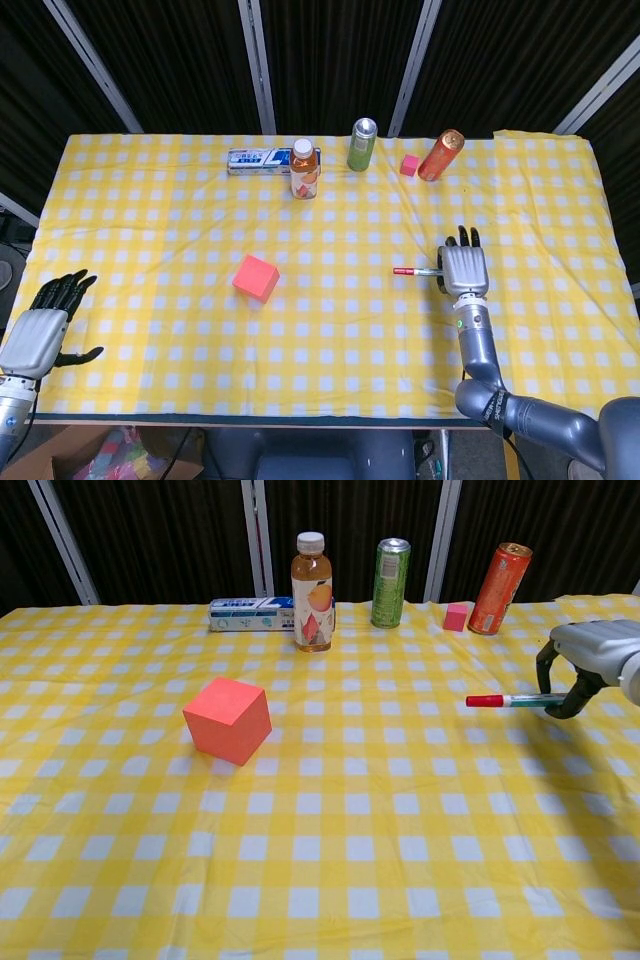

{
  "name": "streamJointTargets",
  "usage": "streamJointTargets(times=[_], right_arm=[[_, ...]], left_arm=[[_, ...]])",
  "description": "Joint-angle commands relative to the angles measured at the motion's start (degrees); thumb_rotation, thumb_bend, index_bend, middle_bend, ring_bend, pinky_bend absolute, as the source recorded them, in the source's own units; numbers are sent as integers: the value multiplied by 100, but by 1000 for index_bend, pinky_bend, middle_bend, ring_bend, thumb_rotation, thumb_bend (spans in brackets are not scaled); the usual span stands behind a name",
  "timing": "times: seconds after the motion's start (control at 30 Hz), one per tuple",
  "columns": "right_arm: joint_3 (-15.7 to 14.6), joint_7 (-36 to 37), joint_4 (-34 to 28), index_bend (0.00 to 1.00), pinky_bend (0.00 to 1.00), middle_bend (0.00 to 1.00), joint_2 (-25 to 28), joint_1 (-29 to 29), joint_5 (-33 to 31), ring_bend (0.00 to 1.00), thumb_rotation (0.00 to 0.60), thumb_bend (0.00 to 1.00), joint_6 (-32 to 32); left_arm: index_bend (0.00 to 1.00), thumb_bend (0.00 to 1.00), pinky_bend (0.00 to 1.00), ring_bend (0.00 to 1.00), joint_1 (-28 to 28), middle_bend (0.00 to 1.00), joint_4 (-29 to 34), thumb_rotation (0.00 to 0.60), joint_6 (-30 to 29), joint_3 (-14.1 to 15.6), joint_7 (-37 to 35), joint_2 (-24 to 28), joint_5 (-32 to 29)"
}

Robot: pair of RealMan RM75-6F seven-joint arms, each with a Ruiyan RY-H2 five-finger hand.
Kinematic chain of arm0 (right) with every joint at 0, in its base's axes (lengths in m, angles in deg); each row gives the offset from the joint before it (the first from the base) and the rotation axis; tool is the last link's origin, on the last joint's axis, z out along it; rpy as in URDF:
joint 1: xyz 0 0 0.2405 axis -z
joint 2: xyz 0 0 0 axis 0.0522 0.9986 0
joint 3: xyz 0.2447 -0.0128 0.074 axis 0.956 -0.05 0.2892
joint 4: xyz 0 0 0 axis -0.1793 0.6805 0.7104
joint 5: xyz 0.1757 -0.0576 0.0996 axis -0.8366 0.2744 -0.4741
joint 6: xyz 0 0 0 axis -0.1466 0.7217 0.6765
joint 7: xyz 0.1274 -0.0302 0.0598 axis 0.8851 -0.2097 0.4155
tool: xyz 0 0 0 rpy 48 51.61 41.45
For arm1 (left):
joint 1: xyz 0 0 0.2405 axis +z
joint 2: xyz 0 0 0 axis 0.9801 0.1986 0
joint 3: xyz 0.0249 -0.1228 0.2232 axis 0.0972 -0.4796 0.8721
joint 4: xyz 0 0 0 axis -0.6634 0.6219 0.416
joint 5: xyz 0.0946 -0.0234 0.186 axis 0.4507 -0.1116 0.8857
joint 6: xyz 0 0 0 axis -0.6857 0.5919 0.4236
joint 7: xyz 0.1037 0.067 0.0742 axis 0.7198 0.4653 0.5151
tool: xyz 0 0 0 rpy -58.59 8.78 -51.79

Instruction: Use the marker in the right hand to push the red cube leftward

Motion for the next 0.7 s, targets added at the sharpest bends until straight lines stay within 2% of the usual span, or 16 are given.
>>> streamJointTargets(times=[0.03,0.1,0.27,0.4,0.57,0.7], right_arm=[[-27,-61,47,442,0,272,-57,-15,-46,0,600,403,-52],[-45,-86,41,367,0,254,-76,-14,-41,0,600,403,-55],[-54,-206,-62,253,0,223,-36,-8,-70,0,600,402,2],[-66,-223,-284,220,0,207,105,35,-5,0,600,403,82],[-135,-87,-932,181,0,149,573,188,387,0,600,404,293],[-315,205,-1670,140,0,105,1233,490,1023,0,600,403,611]], left_arm=[[0,0,0,0,1,0,-4,600,3,-2,-6,2,-6],[0,0,0,0,-1,0,-4,600,8,-1,-8,3,-7],[0,0,0,0,3,0,-2,600,-3,1,-14,3,9],[0,0,0,0,2,0,-5,600,3,1,-13,2,5],[0,0,0,0,4,0,-11,600,3,3,-9,-1,6],[0,0,0,0,12,0,-16,600,-20,3,-15,2,23]])
